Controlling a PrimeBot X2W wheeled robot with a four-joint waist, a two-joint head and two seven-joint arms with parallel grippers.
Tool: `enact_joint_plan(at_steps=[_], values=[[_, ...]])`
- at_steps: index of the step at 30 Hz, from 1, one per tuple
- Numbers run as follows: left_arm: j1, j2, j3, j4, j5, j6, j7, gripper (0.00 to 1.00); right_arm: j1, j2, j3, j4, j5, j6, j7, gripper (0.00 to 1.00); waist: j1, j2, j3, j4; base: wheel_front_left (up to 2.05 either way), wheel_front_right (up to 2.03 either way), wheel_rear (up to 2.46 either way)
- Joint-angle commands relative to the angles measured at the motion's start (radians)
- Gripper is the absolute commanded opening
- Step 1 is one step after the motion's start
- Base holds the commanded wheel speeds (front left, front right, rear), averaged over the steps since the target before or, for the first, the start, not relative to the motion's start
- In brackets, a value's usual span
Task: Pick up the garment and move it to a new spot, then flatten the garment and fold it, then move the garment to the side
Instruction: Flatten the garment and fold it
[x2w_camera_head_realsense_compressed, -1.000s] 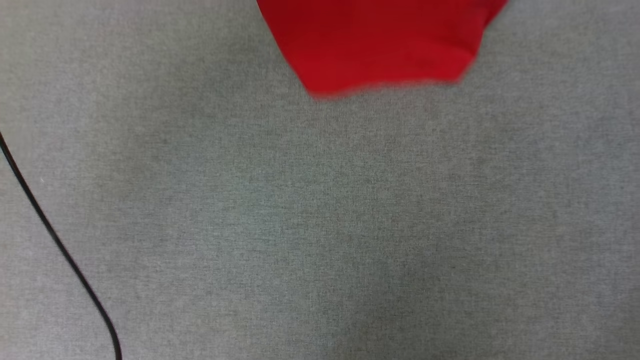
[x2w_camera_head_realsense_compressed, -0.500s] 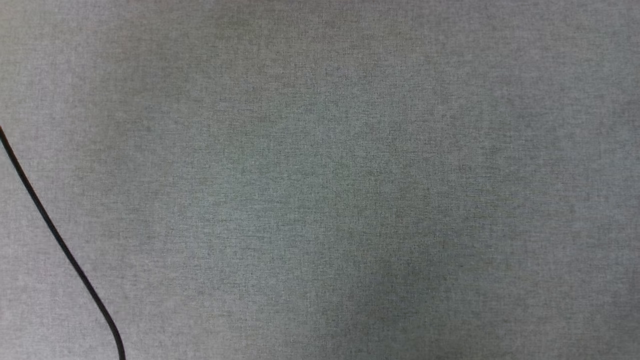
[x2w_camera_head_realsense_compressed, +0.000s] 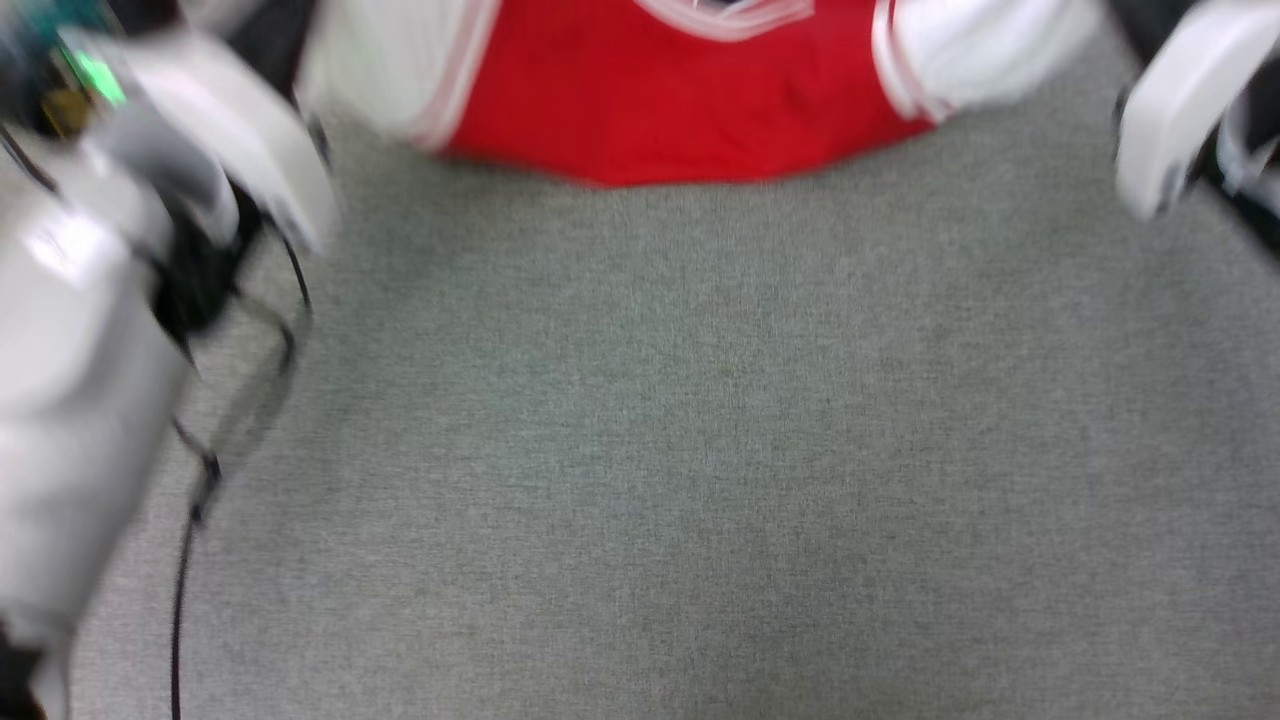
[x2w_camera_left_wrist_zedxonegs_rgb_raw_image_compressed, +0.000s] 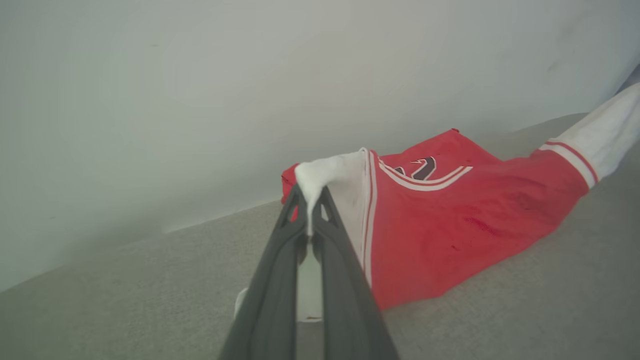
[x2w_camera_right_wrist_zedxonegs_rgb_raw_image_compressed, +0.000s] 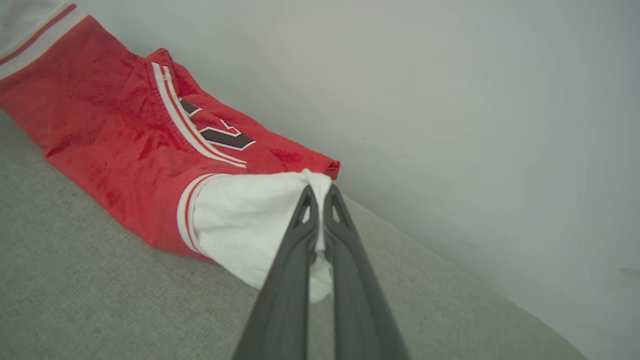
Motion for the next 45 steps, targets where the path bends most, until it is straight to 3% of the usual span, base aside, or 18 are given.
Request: enact_joint_plan(at_steps=[1, 12, 17, 29, 38, 39, 40, 41, 42, 45], values=[[0.063, 0.003, -0.004, -0.023, -0.01, 0.014, -0.016, 0.0, 0.053, -0.014, 0.011, -0.015, 0.013, -0.001, -0.01, 0.0, 0.0, 0.0, -0.04, 0.004, 0.0, 0.0, 0.0], [0.585, 0.103, -0.026, -0.219, -0.123, 0.108, -0.05, 0.0, 0.486, -0.124, 0.063, -0.151, 0.094, -0.001, -0.032, 0.0, 0.0, 0.0, -0.21, -0.012, 0.0, 0.0, 0.0], [0.748, 0.144, -0.031, -0.262, -0.164, 0.158, -0.055, 0.0, 0.652, -0.168, 0.018, -0.192, 0.11, -0.001, -0.037, 0.0, 0.0, 0.0, -0.274, -0.016, 0.0, 0.0, 0.0], [1.033, 0.233, -0.011, -0.377, -0.246, 0.263, -0.087, 0.0, 1.085, -0.244, -0.195, -0.365, 0.089, -0.001, 0.031, 0.0, 0.0, 0.0, -0.375, -0.014, 0.0, 0.0, 0.0], [1.124, 0.274, -0.006, -0.478, -0.257, 0.32, -0.101, 0.0, 1.352, -0.232, -0.415, -0.528, 0.056, -0.001, 0.191, 0.0, 0.0, 0.0, -0.361, -0.004, 0.0, 0.0, 0.0], [1.121, 0.274, -0.005, -0.486, -0.252, 0.325, -0.103, 0.0, 1.358, -0.225, -0.451, -0.543, 0.043, -0.001, 0.202, 0.12, 0.0, 0.0, -0.357, -0.002, 0.0, 0.0, 0.0], [1.121, 0.274, -0.005, -0.486, -0.252, 0.325, -0.103, 0.0, 1.358, -0.225, -0.451, -0.543, 0.043, -0.001, 0.202, 0.12, 0.0, 0.0, -0.357, -0.002, 0.0, 0.0, 0.0], [1.114, 0.274, -0.008, -0.494, -0.245, 0.327, -0.101, 0.0, 1.364, -0.22, -0.48, -0.564, 0.033, -0.001, 0.216, 0.49, 0.0, 0.0, -0.352, 0.001, 0.0, 0.0, 0.0], [1.105, 0.272, -0.011, -0.503, -0.238, 0.331, -0.1, 0.0, 1.361, -0.213, -0.512, -0.585, 0.021, -0.001, 0.227, 1.0, 0.0, 0.0, -0.347, 0.004, 0.0, 0.0, 0.0], [1.075, 0.261, -0.015, -0.531, -0.214, 0.335, -0.102, 0.0, 1.347, -0.216, -0.597, -0.667, -0.012, -0.001, 0.277, 1.0, 0.0, 0.0, -0.327, 0.018, 0.0, 0.0, 0.0]])
